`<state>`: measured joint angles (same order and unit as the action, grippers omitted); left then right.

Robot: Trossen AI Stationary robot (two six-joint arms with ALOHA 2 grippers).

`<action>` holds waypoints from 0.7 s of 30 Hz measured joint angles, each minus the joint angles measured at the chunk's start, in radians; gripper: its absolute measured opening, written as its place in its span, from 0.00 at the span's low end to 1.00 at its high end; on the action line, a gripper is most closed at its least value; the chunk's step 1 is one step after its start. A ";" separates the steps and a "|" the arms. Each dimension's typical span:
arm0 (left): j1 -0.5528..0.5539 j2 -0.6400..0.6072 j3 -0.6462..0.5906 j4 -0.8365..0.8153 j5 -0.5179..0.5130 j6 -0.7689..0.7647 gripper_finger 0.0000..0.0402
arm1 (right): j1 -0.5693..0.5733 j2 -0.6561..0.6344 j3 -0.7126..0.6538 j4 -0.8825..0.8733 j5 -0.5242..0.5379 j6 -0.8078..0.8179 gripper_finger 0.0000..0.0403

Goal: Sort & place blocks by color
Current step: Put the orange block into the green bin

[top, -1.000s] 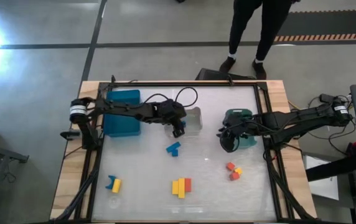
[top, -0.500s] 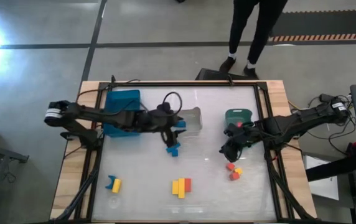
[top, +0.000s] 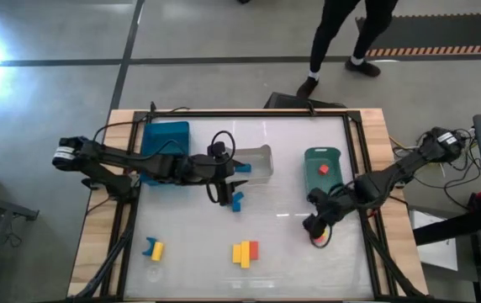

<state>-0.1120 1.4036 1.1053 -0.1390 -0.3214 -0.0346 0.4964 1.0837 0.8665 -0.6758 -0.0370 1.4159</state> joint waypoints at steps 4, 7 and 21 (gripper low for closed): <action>0.000 0.001 -0.002 0.000 -0.001 0.023 0.56 | 0.049 0.105 0.114 -0.167 -0.020 0.035 0.23; 0.000 0.001 -0.001 0.000 -0.002 0.025 0.56 | 0.072 0.186 0.206 -0.354 -0.023 0.084 0.20; 0.000 0.002 -0.005 -0.002 -0.009 0.074 0.56 | 0.096 0.419 0.359 -0.515 -0.076 0.120 0.49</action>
<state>-0.1116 1.4052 1.1004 -0.1406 -0.3308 0.0395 0.5919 1.5030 1.2252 -1.1907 -0.1135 1.5360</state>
